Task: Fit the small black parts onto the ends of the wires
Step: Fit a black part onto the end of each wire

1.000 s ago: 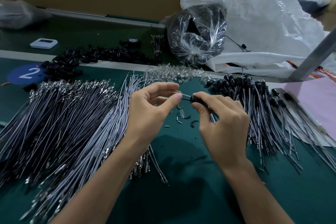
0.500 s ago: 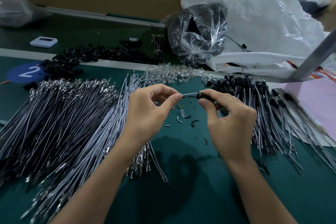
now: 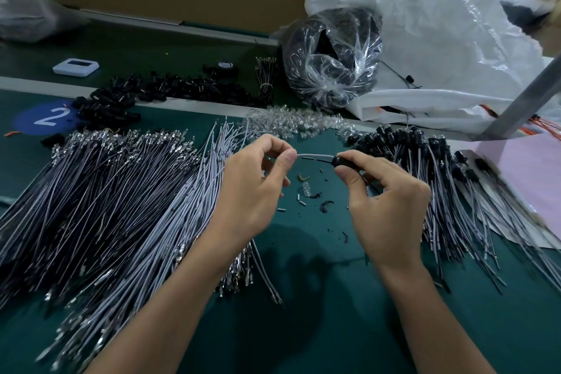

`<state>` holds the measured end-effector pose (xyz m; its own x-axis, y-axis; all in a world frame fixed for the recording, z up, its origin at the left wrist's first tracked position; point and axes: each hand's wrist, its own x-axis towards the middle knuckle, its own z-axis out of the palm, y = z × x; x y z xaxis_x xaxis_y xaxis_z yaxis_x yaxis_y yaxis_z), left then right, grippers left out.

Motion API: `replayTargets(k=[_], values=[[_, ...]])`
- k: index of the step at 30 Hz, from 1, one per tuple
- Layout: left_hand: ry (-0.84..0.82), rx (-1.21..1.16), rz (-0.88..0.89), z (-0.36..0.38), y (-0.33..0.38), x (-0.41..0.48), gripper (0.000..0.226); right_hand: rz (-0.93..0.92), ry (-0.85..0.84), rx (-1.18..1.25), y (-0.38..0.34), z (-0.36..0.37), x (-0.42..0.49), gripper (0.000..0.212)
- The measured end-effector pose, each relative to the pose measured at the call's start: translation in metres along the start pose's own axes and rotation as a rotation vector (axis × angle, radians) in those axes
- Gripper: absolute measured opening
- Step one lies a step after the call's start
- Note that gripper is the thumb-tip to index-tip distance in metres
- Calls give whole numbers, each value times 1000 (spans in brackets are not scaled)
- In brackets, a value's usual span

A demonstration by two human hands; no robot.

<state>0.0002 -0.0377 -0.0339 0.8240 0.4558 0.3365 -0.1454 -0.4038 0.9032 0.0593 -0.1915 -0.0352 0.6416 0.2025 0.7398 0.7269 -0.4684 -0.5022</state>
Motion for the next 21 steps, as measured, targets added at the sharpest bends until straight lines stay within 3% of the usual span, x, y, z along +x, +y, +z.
replayTargets(k=[6, 13, 17, 21], values=[[70, -70, 4, -2, 0, 0, 18, 12, -11, 15, -1, 1, 0, 13], [154, 45, 66, -8, 1, 1, 29, 62, -27, 79, 2, -2, 2, 13], [223, -73, 3, -11, 0, 0, 43, 47, -51, 79, 1, 0, 1, 14], [150, -130, -62, -9, 4, -2, 40, 20, -58, 58, 0, 1, 0, 14]])
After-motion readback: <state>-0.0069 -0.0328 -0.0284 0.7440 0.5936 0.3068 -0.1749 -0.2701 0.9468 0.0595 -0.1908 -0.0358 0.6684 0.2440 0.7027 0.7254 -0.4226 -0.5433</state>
